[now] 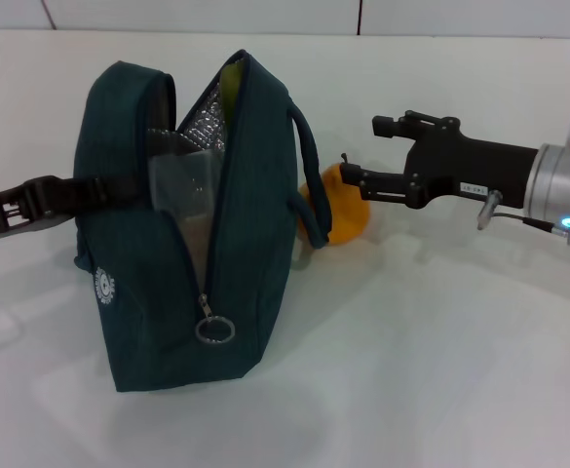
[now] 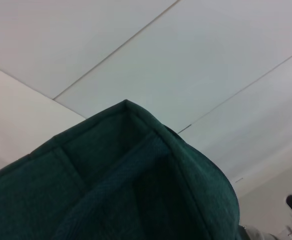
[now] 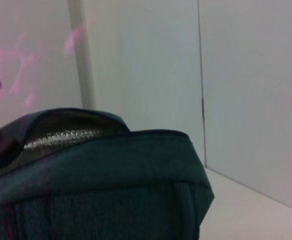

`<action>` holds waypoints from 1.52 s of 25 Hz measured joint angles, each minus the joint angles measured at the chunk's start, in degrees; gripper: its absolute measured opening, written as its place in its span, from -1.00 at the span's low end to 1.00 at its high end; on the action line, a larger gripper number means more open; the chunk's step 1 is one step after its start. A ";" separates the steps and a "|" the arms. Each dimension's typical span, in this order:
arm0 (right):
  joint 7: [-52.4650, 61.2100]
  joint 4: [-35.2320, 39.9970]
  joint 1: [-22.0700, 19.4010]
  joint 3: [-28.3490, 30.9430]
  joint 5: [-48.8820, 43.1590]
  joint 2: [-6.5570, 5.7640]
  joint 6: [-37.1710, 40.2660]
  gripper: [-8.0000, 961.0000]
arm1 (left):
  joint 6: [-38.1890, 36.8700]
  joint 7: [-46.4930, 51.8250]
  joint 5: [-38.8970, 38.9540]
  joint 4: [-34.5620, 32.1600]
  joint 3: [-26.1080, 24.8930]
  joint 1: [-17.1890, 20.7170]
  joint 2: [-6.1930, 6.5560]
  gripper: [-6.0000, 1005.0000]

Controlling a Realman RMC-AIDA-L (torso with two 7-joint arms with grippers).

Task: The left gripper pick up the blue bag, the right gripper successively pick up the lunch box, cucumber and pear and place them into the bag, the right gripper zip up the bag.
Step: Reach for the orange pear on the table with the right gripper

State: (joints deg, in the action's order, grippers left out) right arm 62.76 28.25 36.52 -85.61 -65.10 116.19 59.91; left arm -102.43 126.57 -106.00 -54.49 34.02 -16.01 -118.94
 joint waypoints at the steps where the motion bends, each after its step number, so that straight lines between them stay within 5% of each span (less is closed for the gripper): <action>1: -0.72 -0.01 0.02 -1.07 1.06 0.00 -0.64 0.66 | 0.06 0.00 0.00 0.00 0.00 -0.10 -0.02 -0.91; 38: -2.69 -4.59 3.13 -5.46 7.02 0.00 -4.06 0.66 | 0.95 -0.97 0.00 1.25 0.43 -0.43 -0.23 -0.92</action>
State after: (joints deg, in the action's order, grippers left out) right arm 60.08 23.67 39.65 -91.07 -58.08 116.18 55.86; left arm -101.49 125.60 -106.00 -53.24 34.45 -16.45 -119.17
